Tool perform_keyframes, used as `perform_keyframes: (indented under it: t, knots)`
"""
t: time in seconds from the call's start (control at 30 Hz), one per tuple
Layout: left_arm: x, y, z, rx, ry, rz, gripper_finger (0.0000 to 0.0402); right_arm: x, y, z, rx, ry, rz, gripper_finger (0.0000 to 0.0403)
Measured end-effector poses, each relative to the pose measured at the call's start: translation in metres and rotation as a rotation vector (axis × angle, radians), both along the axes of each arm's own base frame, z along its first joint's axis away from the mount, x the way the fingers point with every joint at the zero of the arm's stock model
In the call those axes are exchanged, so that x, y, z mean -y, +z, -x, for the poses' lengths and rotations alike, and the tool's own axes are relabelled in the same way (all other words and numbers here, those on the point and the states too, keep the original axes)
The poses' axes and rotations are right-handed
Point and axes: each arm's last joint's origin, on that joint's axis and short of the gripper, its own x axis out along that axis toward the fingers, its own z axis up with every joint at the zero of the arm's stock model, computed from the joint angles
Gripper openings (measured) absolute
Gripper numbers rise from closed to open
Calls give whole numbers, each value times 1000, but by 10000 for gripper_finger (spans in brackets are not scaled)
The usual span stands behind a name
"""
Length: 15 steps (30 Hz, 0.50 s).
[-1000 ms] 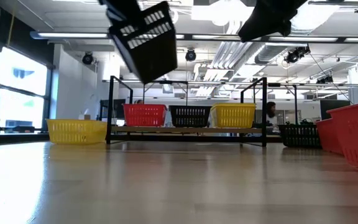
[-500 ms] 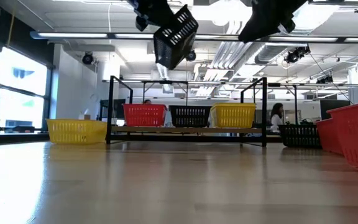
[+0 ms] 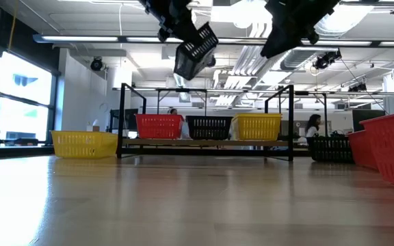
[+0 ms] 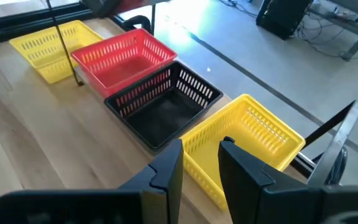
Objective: Stack baskets on shelf by color
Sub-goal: Stack the bottom black bin on the black bins on the shelf
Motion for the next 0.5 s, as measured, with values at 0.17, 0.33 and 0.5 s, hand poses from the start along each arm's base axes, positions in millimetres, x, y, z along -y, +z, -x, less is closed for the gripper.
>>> perform_keyframes:
  t: [0.17, 0.33, 0.5]
  knots:
    - [-5, -13, -14, -80, -40, 14, 0, 8, -1, 1, -2, -29, -15, 90]
    - [-10, -36, -26, -164, -59, 25, 0, 12, -1, 2, -8, -48, -16, 90]
    - [-14, -59, -38, -244, -89, 25, 0, 15, -2, 3, -23, -58, -18, 90]
